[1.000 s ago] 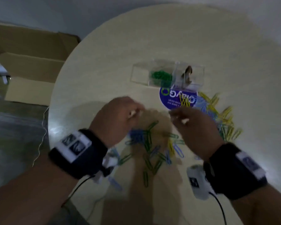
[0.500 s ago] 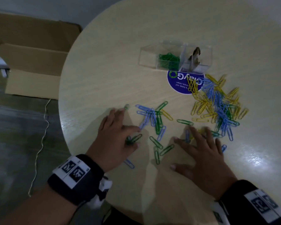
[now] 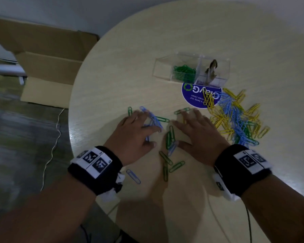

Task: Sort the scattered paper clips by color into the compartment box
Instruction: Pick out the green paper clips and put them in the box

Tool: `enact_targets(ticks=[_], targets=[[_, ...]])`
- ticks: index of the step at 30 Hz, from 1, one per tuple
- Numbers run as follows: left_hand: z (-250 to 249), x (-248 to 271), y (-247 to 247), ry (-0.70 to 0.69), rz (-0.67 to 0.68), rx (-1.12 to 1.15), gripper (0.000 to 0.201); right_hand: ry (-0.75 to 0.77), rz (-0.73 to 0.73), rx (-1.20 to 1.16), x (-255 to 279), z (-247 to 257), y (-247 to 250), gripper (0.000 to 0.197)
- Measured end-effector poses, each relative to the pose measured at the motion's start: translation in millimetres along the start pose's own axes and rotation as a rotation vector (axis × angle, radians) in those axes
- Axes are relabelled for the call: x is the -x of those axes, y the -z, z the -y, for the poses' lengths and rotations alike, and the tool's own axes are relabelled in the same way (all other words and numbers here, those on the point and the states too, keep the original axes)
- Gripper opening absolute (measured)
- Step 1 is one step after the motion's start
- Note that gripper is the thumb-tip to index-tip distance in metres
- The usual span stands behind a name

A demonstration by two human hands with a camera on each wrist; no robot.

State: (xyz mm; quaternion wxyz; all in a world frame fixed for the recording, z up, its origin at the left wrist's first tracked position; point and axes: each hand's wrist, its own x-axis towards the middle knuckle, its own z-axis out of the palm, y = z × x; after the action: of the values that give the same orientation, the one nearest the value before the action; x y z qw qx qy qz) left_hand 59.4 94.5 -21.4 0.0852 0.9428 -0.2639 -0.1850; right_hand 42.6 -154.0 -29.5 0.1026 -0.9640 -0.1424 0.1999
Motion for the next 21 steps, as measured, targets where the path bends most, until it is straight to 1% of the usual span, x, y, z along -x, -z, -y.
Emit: enact_targets(ticks=[1,2,3,4,5,6,7,8,11,12,14,15,17,18,19,21], targets=[[2,1,1,0.019,0.01,0.046,0.049,-0.008,-0.02,-0.058,2,-4,0,0.066],[4,4,2,0.035,0.005,0.083,0.048,0.0,-0.074,-0.143,5,-8,0,0.064],[5,7,4,0.048,-0.028,0.111,0.045,0.008,-0.155,-0.23,9,-12,0,0.06],[5,11,5,0.061,-0.091,0.128,0.042,0.003,-0.244,-0.293,13,-15,0,0.054],[4,16,6,0.078,-0.162,0.129,0.038,-0.002,-0.322,-0.315,18,-17,-1,0.048],[1,22,5,0.088,-0.216,0.117,0.036,0.005,-0.37,-0.301,23,-18,-2,0.043],[-2,28,3,0.082,-0.237,0.099,0.035,0.035,-0.38,-0.263,29,-18,-5,0.04],[-6,33,0,0.068,-0.227,0.08,0.036,0.074,-0.354,-0.212,34,-16,-8,0.038],[-10,48,-12,0.054,-0.155,0.072,0.037,0.139,-0.255,-0.108,52,-11,-14,0.035],[-8,51,-15,0.042,-0.159,0.091,0.035,0.151,-0.248,-0.109,57,-11,-13,0.032],[0,52,-15,0.018,-0.214,0.14,0.031,0.174,-0.274,-0.149,60,-11,-8,0.025],[6,48,-13,0.017,-0.261,0.15,0.032,0.16,-0.301,-0.185,56,-12,-3,0.023],[24,35,-3,0.029,-0.367,0.13,0.036,0.068,-0.354,-0.243,35,-16,10,0.021],[33,25,3,0.028,-0.394,0.104,0.038,0.02,-0.366,-0.247,19,-18,17,0.022],[42,16,10,0.016,-0.394,0.069,0.038,-0.008,-0.363,-0.241,3,-19,24,0.024],[55,0,20,-0.046,-0.344,-0.018,0.039,0.003,-0.307,-0.222,-25,-16,33,0.024]])
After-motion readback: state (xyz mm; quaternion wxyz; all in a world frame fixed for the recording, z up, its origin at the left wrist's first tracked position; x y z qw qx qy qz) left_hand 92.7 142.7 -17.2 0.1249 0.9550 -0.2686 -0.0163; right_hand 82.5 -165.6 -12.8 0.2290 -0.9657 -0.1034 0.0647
